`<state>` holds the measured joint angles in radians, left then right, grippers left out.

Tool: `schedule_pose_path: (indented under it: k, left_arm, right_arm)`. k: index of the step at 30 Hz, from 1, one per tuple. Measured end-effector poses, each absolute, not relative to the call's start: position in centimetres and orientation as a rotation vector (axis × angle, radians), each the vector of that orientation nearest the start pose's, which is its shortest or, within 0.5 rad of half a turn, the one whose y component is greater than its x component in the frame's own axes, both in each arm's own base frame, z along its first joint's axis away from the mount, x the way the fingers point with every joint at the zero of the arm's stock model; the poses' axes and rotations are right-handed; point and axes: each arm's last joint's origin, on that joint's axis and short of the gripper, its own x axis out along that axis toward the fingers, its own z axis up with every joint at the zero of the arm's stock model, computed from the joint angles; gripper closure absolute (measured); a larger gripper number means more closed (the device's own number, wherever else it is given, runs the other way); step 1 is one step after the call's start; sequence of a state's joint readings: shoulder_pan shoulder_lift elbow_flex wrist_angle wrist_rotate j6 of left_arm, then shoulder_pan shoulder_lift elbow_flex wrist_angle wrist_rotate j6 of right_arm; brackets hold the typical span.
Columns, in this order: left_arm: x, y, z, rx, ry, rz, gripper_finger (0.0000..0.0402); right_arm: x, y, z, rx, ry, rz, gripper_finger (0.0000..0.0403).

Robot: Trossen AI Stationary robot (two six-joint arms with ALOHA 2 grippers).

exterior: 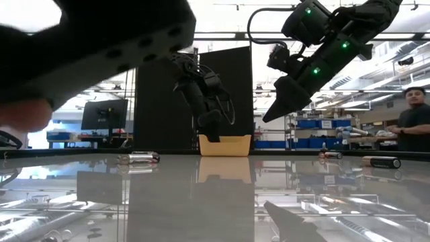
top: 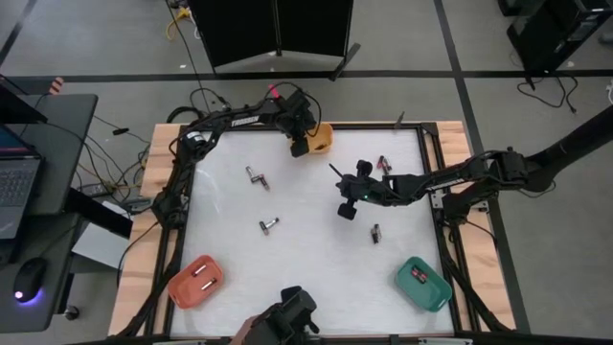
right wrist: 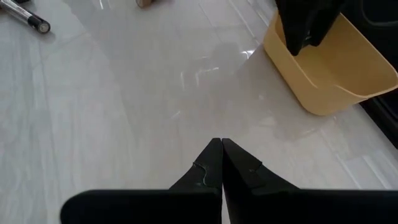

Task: Sort batteries
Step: Put the black-brown battery into the yellow bin

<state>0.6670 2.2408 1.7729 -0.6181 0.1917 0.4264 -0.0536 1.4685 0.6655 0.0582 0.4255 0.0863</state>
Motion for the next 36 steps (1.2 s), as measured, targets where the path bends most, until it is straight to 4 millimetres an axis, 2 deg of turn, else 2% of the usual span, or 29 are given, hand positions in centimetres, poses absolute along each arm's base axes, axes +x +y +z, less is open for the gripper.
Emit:
schedule_pose_path:
  k: [10, 17, 22, 30, 33, 36]
  left_arm:
    - [37.6, 29.0, 16.2, -0.068, 1.076, 0.215, 0.018]
    - [37.7, 28.9, 16.3, -0.053, 1.089, 0.235, 0.0124]
    - [38.6, 28.8, 17.8, -0.039, 1.051, 0.243, 0.0121]
    - [39.5, 29.3, 21.2, -0.052, 0.97, 0.287, 0.015]
    - [39.6, 29.0, 22.5, -0.05, 0.913, 0.272, 0.0191]
    - [40.0, 28.6, 23.8, -0.037, 0.839, 0.263, 0.0255]
  right_arm:
    - [27.4, -2.8, 16.8, -0.057, 0.718, -0.49, 0.0393]
    - [27.4, -2.8, 16.8, -0.057, 0.718, -0.49, 0.0393]
    - [27.5, -2.8, 16.8, -0.048, 0.707, -0.493, 0.0392]
    - [27.5, -2.8, 16.9, -0.033, 0.699, -0.499, 0.0373]
    - [27.3, -2.7, 17.3, -0.032, 0.694, -0.499, 0.0379]
    - [26.8, -2.7, 18.0, -0.031, 0.691, -0.5, 0.0391]
